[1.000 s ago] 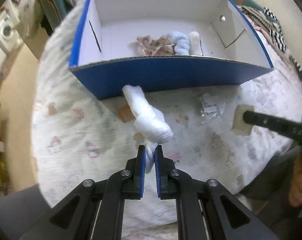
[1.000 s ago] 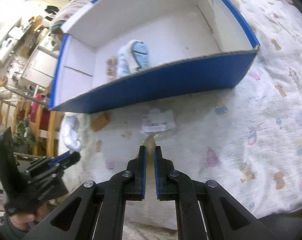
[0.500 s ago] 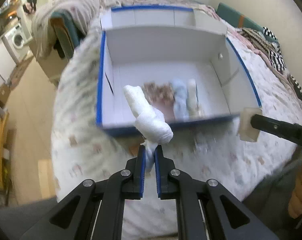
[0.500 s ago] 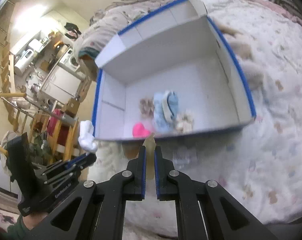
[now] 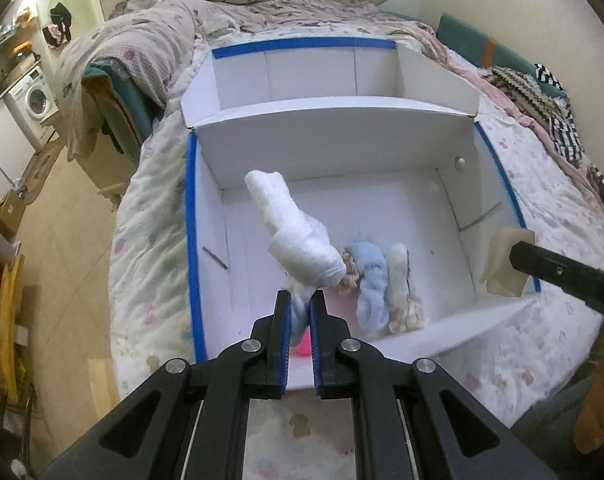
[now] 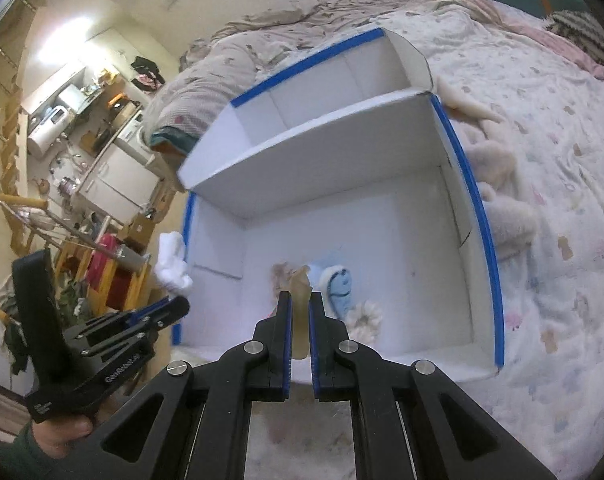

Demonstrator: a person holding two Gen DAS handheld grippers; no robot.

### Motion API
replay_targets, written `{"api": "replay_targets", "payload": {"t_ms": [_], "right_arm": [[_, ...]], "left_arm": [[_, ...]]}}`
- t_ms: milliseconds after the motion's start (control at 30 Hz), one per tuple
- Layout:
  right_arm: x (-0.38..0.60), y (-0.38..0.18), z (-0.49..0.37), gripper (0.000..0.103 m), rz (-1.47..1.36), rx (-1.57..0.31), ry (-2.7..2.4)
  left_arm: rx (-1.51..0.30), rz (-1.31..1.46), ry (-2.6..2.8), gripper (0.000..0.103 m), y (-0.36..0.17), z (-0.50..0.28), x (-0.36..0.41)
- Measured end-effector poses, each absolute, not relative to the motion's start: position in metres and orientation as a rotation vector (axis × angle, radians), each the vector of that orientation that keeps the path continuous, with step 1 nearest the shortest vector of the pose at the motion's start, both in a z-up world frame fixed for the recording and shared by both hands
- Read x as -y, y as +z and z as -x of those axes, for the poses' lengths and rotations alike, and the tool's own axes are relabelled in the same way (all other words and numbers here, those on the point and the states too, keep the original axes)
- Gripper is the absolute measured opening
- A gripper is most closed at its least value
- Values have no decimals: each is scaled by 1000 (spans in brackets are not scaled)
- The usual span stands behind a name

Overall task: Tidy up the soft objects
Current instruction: 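Carry the white cloth with the left tool over the box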

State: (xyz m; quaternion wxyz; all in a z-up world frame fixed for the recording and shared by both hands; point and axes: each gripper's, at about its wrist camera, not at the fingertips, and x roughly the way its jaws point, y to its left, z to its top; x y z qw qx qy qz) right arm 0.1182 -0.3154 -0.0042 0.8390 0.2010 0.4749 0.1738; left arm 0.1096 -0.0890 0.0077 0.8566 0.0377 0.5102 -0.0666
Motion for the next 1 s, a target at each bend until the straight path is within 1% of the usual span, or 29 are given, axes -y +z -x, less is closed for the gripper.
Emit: {"api": "replay_targets", "payload": {"t_ms": [133,267,333,467,600,800,1000], "right_arm": [[317,-30,-127,9,-455,-1053,353],[312,-46,-130,9,-419,-1082,347],[308,-52,-131,9,-382,-1090,337],[304,-60,-132,9,-310,-1094,307],[305,-65,-134,9,-310,-1106,304],[302,-67,-134,10,-293,-1116,306],[302,-69,-134,10,-302,-1128,299]], "left_arm": [[-1047,-86,-112,8,-13,-117,90],[-1116,-32,-111,8,-36,-124,90],[-1117,-48,-111,8,-41,-125,94],[-1088,-72,-127,8,-42,-125,104],[-1054,-89,-134,8,-42,-124,109],[-1073,-55,-134,9,-48,-125,104],[-1078,-84,-132,9,-50,-123,106]]}}
